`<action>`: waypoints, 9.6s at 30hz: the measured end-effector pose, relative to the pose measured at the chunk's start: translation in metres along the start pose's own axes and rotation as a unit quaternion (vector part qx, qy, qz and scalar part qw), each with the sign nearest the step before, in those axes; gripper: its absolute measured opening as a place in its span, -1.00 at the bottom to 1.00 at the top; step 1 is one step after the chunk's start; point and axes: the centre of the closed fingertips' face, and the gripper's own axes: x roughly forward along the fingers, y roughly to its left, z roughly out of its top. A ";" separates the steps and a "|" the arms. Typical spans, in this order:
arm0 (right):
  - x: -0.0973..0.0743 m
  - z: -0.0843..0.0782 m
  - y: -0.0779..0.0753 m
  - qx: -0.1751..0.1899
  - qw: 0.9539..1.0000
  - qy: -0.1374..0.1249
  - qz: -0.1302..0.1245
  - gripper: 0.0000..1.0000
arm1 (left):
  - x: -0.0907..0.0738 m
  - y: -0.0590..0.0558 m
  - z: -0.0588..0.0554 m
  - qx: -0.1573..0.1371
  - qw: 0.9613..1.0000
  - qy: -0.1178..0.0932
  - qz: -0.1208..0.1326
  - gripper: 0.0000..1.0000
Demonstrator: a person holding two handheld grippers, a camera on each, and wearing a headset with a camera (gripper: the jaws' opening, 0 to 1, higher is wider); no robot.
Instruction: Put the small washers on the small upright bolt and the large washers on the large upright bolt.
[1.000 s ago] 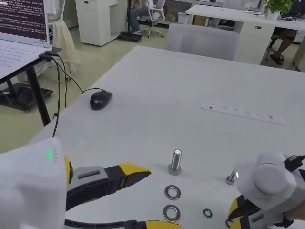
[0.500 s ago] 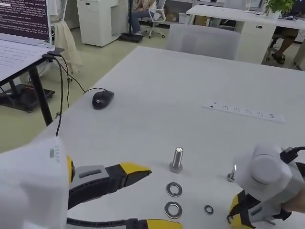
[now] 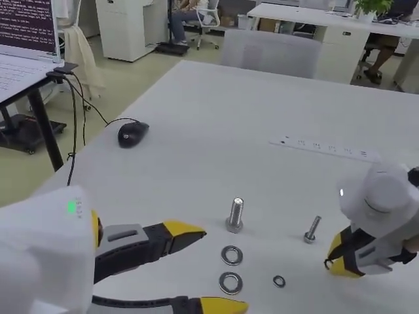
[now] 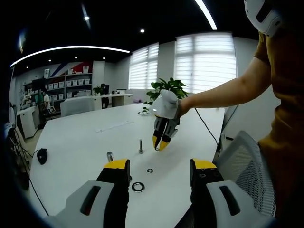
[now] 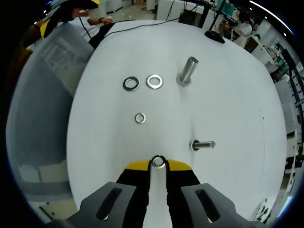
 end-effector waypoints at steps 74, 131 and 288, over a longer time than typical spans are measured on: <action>0.036 0.009 -0.056 -0.027 0.999 0.016 -0.007 -0.74 | 0.000 0.008 -0.012 -0.021 1.000 0.014 0.016 0.00; 0.033 0.055 0.038 -0.064 0.997 -0.038 0.018 -0.59 | -0.021 -0.018 0.011 0.027 0.999 -0.013 0.023 -0.01; 0.016 -0.012 -0.034 0.003 1.000 0.001 -0.026 -0.68 | -0.002 -0.007 0.009 0.026 1.000 0.006 0.016 -0.01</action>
